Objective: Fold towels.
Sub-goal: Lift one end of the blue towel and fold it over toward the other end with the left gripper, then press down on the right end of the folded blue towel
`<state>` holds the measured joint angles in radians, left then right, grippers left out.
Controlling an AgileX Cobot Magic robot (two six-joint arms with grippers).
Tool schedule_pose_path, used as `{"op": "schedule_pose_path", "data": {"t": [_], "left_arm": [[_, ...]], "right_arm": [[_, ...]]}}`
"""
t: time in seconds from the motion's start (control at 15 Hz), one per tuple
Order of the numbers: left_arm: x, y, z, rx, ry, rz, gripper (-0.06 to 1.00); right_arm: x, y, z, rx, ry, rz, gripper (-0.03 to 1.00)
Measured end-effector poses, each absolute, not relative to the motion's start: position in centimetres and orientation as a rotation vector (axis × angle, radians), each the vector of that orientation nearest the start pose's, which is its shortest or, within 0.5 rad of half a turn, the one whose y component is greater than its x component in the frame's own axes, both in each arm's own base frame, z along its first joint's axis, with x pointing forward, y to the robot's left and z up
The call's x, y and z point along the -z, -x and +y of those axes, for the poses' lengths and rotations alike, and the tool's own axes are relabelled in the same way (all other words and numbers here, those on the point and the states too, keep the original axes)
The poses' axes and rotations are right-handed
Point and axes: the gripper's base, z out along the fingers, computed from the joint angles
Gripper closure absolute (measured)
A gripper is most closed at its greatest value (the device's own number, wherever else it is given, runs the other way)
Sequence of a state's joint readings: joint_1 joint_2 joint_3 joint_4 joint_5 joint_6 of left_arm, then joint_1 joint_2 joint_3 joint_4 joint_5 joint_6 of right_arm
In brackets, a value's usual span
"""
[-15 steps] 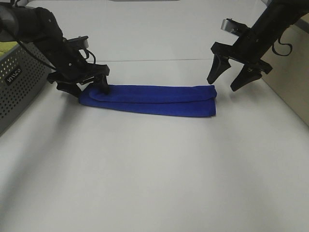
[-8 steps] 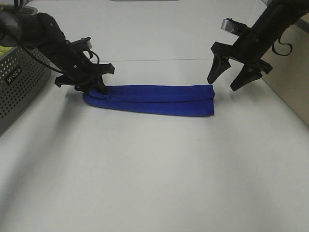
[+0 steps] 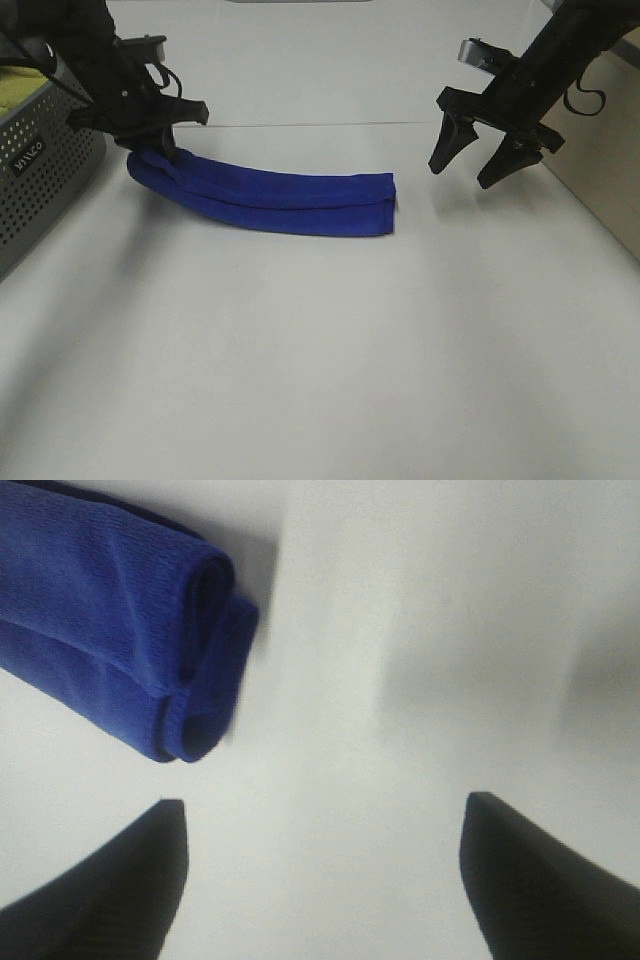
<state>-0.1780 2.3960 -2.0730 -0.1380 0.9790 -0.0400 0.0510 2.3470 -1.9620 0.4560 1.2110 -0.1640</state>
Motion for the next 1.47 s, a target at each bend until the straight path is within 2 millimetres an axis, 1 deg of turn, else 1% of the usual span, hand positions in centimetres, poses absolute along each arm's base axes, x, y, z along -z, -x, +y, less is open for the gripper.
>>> {"op": "schedule_pose_path", "data": {"t": [0.07,0.13,0.2,0.27,0.33,0.4,0.47,0.53,0.67,0.73,0.8,0.87,0.93,1.07,1.2,1.27,1.47], "left_arm": [[-18.1,-50.5,-10.1,0.224,-0.103,2.796,0.83],[-19.3,-50.4,-10.3,0.239,-0.093,2.806,0.83],[-20.5,-50.3,-11.1,0.285,-0.087,2.802,0.83],[-21.6,-50.2,-12.3,0.357,-0.094,2.787,0.83],[-22.1,-50.1,-13.1,0.409,-0.098,2.777,0.83],[-22.9,-49.5,-15.7,0.548,-0.119,2.759,0.83],[-23.0,-49.1,-17.4,0.597,-0.132,2.744,0.83],[-22.8,-48.7,-19.1,0.624,-0.145,2.737,0.83],[-21.7,-48.5,-21.7,0.662,-0.112,2.706,0.83],[-20.8,-48.6,-22.8,0.679,-0.087,2.700,0.83],[-18.9,-48.5,-24.2,0.690,-0.060,2.715,0.83],[-17.7,-48.4,-25.0,0.696,-0.030,2.725,0.81],[-16.6,-48.4,-25.7,0.706,0.012,2.732,0.77],[-15.3,-48.3,-26.8,0.730,0.088,2.726,0.64],[-15.4,-48.4,-27.7,0.778,0.173,2.675,0.51],[-15.6,-48.6,-27.8,0.807,0.210,2.650,0.47],[-15.9,-48.5,-28.4,0.929,0.295,2.638,0.41]], "right_arm": [[-16.2,-47.7,6.2,-0.648,0.098,2.986,0.23],[-16.2,-47.7,6.2,-0.648,0.098,2.986,0.23],[-16.2,-47.7,6.2,-0.648,0.098,2.986,0.23],[-16.2,-47.7,6.2,-0.648,0.098,2.986,0.23],[-16.2,-47.7,6.2,-0.648,0.098,2.986,0.23],[-16.2,-47.7,6.2,-0.648,0.098,2.986,0.23],[-16.2,-47.7,6.2,-0.648,0.098,2.986,0.23],[-16.2,-47.7,6.2,-0.648,0.098,2.986,0.23],[-16.2,-47.7,6.2,-0.649,0.098,2.987,0.23],[-16.2,-47.7,6.2,-0.649,0.098,2.987,0.23],[-16.2,-47.7,6.2,-0.649,0.098,2.987,0.23],[-16.2,-47.7,6.2,-0.649,0.098,2.987,0.23],[-16.2,-47.7,6.2,-0.649,0.098,2.987,0.23],[-16.2,-47.7,6.2,-0.649,0.098,2.987,0.23],[-16.2,-47.7,6.2,-0.649,0.098,2.987,0.23],[-16.2,-47.7,6.2,-0.649,0.098,2.987,0.23],[-16.2,-47.7,6.2,-0.651,0.097,2.986,0.23]]}}
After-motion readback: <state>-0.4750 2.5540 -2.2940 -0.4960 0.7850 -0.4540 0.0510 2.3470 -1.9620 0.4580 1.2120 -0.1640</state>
